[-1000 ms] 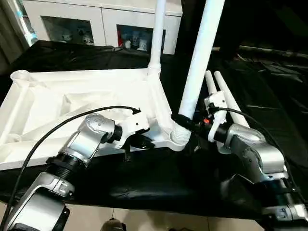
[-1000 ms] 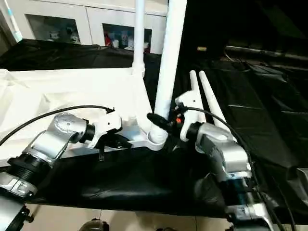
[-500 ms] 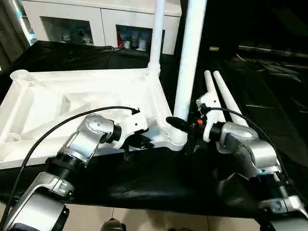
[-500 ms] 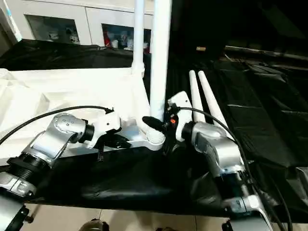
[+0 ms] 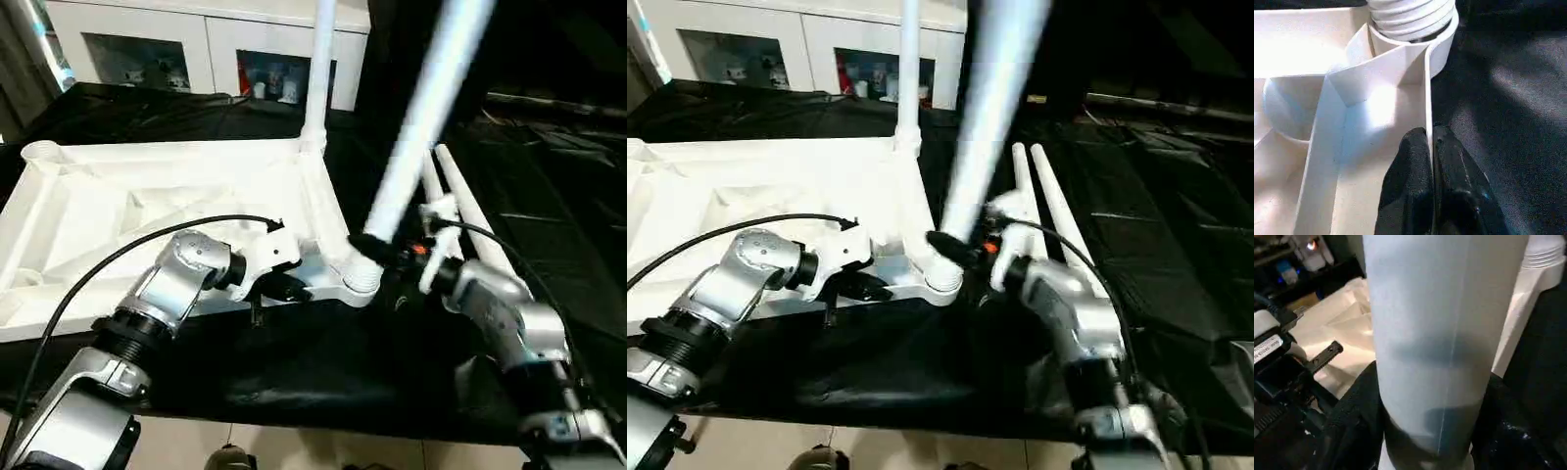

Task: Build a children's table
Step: Insert table leg to table base

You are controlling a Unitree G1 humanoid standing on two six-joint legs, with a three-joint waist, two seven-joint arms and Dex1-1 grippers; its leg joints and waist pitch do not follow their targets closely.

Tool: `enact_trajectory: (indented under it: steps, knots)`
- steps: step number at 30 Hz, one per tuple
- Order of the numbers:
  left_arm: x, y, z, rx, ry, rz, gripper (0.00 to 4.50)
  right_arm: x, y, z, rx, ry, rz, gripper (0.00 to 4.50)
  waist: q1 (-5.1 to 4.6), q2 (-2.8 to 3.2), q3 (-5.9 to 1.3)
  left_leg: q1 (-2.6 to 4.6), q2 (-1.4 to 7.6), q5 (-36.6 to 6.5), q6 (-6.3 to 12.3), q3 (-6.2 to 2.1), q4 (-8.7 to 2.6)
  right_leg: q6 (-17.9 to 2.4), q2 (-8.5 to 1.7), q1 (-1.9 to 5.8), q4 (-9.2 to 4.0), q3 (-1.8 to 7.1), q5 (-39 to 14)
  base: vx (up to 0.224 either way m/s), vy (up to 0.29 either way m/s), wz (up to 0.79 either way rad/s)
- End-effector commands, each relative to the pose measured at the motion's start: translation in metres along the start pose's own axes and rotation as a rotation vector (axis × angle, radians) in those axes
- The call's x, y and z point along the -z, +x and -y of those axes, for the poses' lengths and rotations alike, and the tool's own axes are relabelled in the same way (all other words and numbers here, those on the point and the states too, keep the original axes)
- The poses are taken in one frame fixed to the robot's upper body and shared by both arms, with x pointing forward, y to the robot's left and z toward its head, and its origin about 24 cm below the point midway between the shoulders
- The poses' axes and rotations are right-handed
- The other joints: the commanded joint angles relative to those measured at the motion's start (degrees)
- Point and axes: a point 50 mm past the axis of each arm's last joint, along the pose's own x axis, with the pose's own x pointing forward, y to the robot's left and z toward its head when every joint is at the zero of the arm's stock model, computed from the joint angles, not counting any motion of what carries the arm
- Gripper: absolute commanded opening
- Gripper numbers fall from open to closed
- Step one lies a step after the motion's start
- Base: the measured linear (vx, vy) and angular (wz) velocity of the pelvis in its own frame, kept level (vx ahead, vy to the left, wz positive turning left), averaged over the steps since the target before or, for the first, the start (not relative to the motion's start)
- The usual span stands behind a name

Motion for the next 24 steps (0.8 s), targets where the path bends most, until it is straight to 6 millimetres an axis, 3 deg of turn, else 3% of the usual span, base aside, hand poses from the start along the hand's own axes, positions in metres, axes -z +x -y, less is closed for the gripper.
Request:
enact_trajectory:
  steps: [1,7,12,21,24]
  knots:
    - [-0.009,-0.004,-0.005,-0.008,0.042,0.005,0.00,0.022,-0.013,0.009,0.079,0.056,-0.039,1.89,-0.14,0.94,-4.01,1.36,2.13,-15.65,-0.40,-0.68,-4.45,-10.31,-5.25,2.38,-4.74,3.00,-16.67,0.000,0.000,0.00]
    - [-0.012,-0.003,-0.007,-0.013,0.044,0.011,0.00,0.047,-0.019,0.008,0.128,0.093,-0.013,1.89,-0.15,1.33,-3.54,1.63,2.11,-20.06,-1.07,-1.00,-4.81,-9.13,-5.42,2.08,-5.53,2.94,-23.14,0.000,0.000,0.00]
    - [-0.011,-0.004,-0.009,-0.020,0.044,0.008,0.00,0.058,-0.021,0.004,0.134,0.030,-0.023,1.88,-0.25,1.23,-3.22,1.89,2.09,-22.53,-1.21,-1.26,-4.97,-7.43,-5.65,1.80,-6.34,2.94,-29.29,0.000,0.000,0.00]
    - [-0.009,-0.004,-0.009,-0.025,0.046,0.001,0.00,0.067,-0.019,-0.005,0.060,-0.117,-0.097,1.88,-0.20,1.09,-3.22,1.82,2.15,-21.80,-0.54,-1.23,-5.22,-7.67,-5.57,1.85,-6.37,3.01,-28.55,0.000,0.000,0.00]
    - [-0.008,-0.004,-0.008,-0.023,0.048,-0.002,0.00,0.066,-0.017,-0.005,0.027,-0.151,-0.141,1.88,-0.29,0.77,-3.26,1.85,2.12,-21.67,-0.38,-1.23,-5.23,-7.13,-5.60,1.90,-6.49,3.00,-29.95,0.000,0.000,0.00]
